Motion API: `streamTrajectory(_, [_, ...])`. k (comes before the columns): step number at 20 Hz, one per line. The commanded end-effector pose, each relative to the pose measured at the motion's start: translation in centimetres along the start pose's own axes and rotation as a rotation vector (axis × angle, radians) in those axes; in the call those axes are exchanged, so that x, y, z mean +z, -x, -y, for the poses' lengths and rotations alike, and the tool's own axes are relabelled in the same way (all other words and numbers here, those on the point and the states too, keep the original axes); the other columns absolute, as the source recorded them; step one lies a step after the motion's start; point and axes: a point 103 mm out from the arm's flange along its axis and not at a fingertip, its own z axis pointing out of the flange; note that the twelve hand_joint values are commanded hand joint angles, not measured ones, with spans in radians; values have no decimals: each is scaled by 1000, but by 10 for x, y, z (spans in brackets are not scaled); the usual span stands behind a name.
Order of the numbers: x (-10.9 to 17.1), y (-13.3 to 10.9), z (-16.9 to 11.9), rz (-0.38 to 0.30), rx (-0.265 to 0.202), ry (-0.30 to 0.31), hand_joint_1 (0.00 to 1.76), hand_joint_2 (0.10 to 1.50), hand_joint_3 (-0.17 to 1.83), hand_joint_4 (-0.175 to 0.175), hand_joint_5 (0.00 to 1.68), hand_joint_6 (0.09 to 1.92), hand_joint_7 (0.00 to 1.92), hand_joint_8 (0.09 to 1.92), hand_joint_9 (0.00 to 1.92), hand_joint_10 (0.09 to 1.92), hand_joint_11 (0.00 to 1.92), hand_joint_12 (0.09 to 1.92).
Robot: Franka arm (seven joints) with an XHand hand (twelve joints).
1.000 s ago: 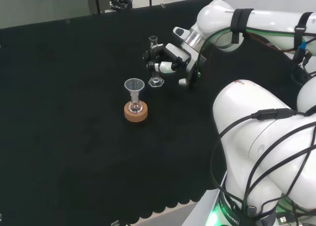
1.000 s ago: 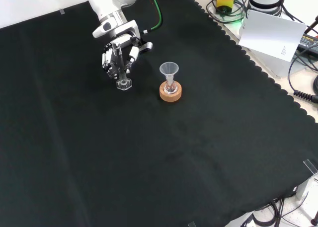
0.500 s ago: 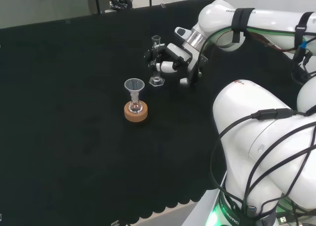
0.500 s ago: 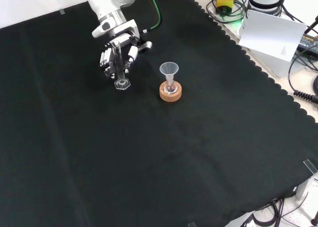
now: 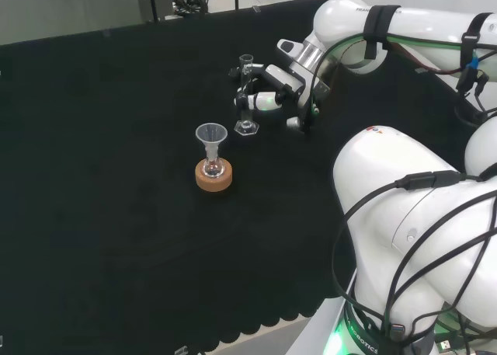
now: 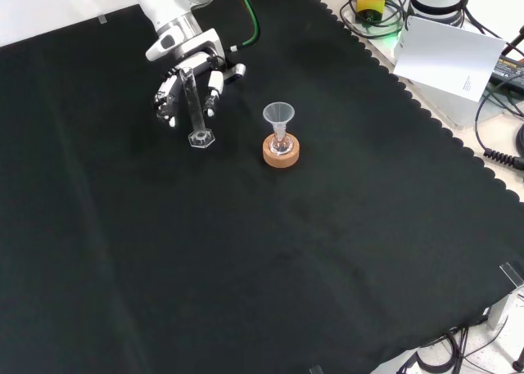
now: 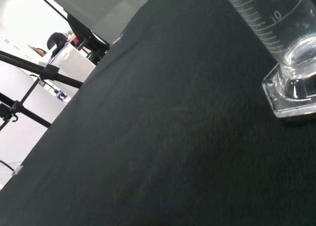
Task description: Put the graduated cylinder back on the table.
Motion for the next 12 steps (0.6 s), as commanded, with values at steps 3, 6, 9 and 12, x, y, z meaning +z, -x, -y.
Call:
streamTrajectory(3, [-18, -5, 5, 42, -1, -15, 694, 903, -175, -57, 257, 108, 128, 660, 615, 87, 169, 1385])
streamTrajectory(6, [-31, -12, 13, 77, -4, -1, 683, 893, -175, -57, 249, 87, 99, 672, 593, 87, 140, 1394])
streamTrajectory(9, [-41, -22, 21, 102, -3, 10, 680, 890, -175, -57, 248, 87, 91, 673, 590, 87, 132, 1399])
streamTrajectory(12, [-52, -35, 31, 133, -4, 29, 680, 888, -175, -57, 251, 87, 88, 677, 589, 87, 126, 1408])
